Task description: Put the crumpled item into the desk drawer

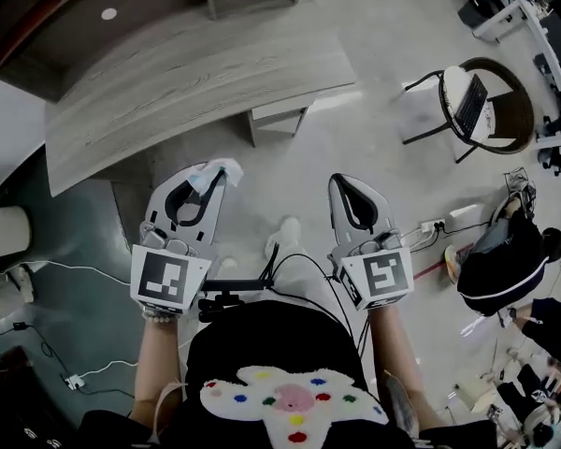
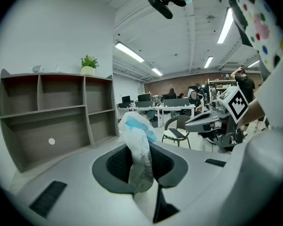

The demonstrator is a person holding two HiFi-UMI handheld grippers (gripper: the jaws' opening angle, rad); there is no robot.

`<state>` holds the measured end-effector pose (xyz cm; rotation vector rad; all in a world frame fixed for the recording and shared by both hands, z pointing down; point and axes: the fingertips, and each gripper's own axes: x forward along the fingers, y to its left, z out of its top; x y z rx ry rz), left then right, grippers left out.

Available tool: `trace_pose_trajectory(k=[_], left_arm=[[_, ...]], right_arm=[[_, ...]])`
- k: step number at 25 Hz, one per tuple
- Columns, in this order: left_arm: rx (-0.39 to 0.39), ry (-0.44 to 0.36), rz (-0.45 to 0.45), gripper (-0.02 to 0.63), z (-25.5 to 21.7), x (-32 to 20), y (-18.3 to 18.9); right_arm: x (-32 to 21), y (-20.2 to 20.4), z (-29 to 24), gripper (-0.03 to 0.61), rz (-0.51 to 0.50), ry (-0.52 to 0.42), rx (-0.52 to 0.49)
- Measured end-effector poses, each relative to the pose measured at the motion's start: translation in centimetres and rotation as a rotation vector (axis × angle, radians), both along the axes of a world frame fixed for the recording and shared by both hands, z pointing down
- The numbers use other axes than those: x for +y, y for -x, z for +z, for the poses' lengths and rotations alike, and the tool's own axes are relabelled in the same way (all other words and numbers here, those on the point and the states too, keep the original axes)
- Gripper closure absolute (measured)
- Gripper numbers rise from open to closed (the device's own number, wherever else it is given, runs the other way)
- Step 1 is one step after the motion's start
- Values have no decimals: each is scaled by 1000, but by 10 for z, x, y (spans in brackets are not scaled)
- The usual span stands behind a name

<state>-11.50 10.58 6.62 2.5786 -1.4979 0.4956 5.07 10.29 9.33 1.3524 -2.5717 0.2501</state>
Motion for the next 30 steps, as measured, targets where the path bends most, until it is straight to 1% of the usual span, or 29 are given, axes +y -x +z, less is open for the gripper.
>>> trace_pose_trajectory(k=[2,5,9,12,14,17,25,30], left_arm=[[3,-3,-27,543,-1,-9,-6],[3,-3,-58,543,3,-21,-11],[-19,13,-70,543,12,-34,-17],[-13,31,-74,543,25,-51,-20],[-5,54,-76,543,41,-72,-20],[-6,80,-72,543,61,-93,-19],[-1,97,-57,543,106,-98,-15],[16,128,-91,543,140,-101,-11]], right_arm=[[-12,-8,1,569,-11,5,-14],[-25,-13,12,569,-55,21,-18],[-43,-12,26,569,-102,55,-58],[-58,-3,36,569,-175,44,-27],[-76,2,47,569,-198,35,-4],[-97,6,65,569,-190,54,-13],[-108,14,120,569,-167,120,-51],[-116,20,155,569,-153,143,-85]])
